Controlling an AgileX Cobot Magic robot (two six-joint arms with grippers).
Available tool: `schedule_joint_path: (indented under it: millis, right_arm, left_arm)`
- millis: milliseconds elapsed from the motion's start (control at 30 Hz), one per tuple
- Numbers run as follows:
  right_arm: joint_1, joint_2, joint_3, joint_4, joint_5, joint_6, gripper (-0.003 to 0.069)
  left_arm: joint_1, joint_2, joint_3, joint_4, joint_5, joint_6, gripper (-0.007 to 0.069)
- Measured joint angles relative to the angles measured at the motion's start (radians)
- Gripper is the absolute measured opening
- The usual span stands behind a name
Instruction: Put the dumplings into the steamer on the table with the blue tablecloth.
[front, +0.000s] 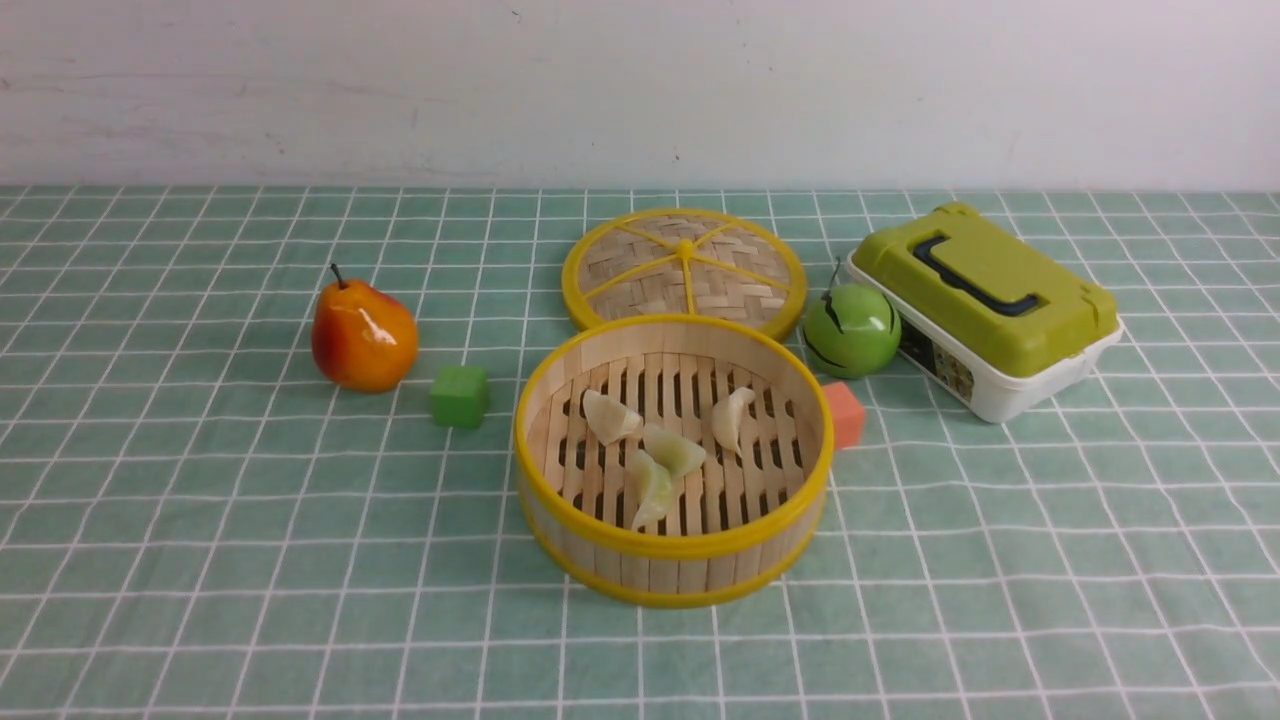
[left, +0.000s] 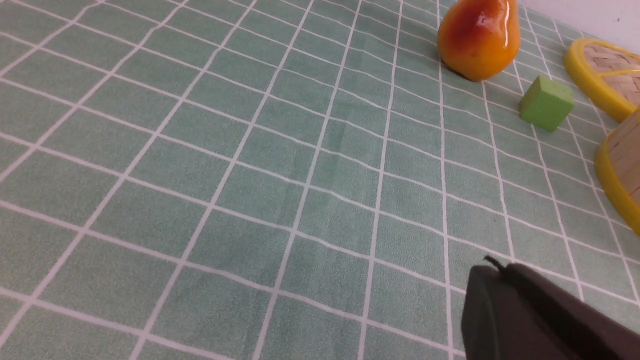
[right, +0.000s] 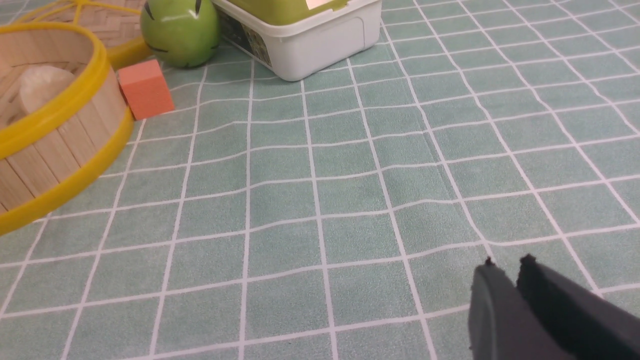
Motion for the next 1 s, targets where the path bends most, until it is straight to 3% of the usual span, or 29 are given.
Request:
schedule_joint_path:
  millis: [1000]
  right_arm:
    - [0.000,0.000,0.000,0.000,0.000,0.000,0.0085]
  left_arm:
    - [0.000,0.000,0.000,0.000,0.000,0.000,0.0004]
